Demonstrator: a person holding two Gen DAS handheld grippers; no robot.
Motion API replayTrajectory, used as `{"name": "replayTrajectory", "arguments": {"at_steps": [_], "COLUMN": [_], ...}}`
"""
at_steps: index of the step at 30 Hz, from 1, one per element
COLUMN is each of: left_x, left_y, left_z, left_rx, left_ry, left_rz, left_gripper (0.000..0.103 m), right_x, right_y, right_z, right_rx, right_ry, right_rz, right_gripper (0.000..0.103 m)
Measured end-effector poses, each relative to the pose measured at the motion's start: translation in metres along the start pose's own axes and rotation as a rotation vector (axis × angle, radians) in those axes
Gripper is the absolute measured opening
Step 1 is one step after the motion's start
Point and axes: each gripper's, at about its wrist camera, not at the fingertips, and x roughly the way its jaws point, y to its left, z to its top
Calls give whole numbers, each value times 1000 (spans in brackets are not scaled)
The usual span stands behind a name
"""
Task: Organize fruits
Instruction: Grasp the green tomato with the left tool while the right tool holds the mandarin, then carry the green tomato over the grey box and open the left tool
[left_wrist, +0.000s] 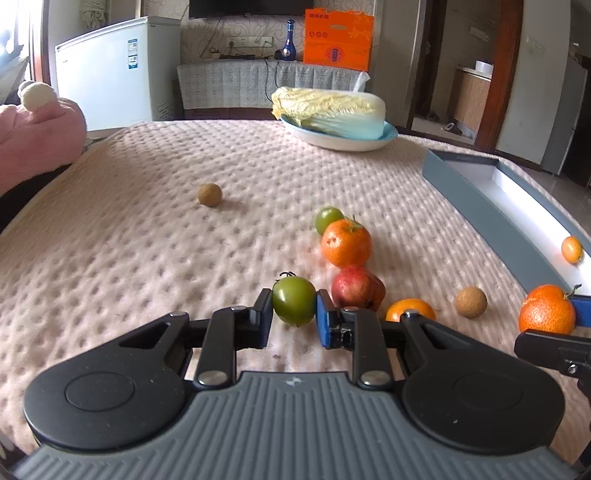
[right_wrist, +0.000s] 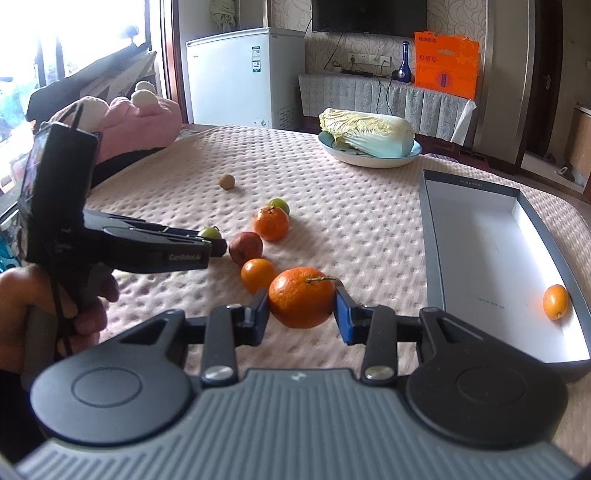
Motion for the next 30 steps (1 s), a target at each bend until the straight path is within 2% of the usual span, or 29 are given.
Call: {"name": "replayTrajectory", "arguments": {"at_steps": [11, 30], "left_x": [-26, -35], "left_y": [-8, -70], "left_z": [12, 21], "left_rx": [-4, 34], "left_ry": [-32, -40], "left_rz": [-2, -95], "left_gripper": [29, 29], "right_x": [-7, -30], "right_y": [-2, -32], "right_z": [2, -3], "right_rx": [26, 98], "right_ry": [-26, -52], "right_rz": [-7, -41], "right_gripper": [40, 40]}}
